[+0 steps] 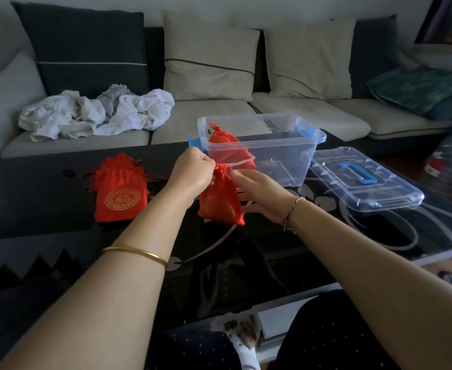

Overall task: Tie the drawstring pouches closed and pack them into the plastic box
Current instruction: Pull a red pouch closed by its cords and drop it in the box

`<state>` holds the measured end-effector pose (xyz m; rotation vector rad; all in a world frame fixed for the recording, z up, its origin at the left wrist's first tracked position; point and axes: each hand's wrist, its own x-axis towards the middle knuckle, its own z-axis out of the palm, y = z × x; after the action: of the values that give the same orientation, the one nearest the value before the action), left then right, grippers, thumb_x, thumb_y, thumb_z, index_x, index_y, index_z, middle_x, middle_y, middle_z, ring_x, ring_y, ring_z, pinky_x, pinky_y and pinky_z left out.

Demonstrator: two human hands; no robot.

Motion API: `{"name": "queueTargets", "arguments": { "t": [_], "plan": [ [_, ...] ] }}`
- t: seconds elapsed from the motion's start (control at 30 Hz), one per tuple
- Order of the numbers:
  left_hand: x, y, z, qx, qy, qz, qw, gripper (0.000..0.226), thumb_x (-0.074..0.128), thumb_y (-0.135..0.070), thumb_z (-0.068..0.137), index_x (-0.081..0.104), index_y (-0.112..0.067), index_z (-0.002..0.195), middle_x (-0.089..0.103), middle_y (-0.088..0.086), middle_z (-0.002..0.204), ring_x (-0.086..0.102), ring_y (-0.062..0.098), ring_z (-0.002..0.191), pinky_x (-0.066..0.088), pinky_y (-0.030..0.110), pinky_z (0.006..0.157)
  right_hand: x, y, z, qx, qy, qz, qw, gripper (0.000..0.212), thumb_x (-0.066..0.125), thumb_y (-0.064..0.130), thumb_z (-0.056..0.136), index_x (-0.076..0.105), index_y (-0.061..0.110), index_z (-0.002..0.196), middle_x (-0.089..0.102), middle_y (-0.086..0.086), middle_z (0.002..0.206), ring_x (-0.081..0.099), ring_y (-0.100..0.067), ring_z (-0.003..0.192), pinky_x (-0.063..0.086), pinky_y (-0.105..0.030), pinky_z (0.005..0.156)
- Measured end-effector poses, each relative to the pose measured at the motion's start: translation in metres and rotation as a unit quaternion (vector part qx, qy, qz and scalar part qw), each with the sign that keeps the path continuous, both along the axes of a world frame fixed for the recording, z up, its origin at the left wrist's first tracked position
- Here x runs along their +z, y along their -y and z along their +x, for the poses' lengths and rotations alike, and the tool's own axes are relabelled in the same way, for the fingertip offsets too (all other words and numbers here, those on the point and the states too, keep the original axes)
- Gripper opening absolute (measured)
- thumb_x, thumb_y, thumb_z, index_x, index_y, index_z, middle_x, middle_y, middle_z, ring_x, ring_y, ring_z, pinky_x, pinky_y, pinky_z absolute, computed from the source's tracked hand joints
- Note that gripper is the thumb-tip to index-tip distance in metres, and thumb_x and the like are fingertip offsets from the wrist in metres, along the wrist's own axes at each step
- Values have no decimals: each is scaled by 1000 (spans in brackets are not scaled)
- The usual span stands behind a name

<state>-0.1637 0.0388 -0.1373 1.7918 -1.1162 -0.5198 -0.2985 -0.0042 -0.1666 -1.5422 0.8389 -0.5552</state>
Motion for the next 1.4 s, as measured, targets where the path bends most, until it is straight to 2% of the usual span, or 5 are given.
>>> {"name": "queueTargets", "arguments": {
  "t": [0.17,0.47,1.03,1.17,1.4],
  "plan": [
    [3,6,-1,21,-116,-32,992,22,45,-7,96,50,-11,75,59,5,71,59,17,65,55,44,88,-19,3,3,-26,-149,-204,967,65,73,27,78,41,11,132,56,-3,123,56,-16,110,48,-29,91],
    [28,9,-3,12,-236,-131,963,20,46,-4,96,50,-9,77,58,7,74,60,15,65,56,34,78,30,7,-24,-112,-155,-317,929,19,64,25,85,67,11,97,68,-2,92,64,-18,86,54,-38,82],
    [38,103,22,68,-13,-67,995,27,39,-4,87,52,-16,67,59,3,68,59,19,71,46,31,68,88,188,14,-86,-498,-234,831,29,57,6,89,47,7,61,50,4,29,51,-10,30,46,-23,44],
    [35,102,32,103,7,-94,990,30,37,-4,87,48,-18,62,56,2,71,58,22,77,49,34,72,81,179,15,-45,-571,-225,788,15,58,18,92,62,4,92,60,-6,92,60,-23,98,44,-30,93],
    [15,68,56,226,16,-128,966,28,40,-13,92,61,2,102,64,17,106,62,30,101,48,34,78,112,143,21,-152,-361,-356,848,4,58,1,78,62,3,80,67,-6,56,67,-13,62,52,-17,57]
  ]
}}
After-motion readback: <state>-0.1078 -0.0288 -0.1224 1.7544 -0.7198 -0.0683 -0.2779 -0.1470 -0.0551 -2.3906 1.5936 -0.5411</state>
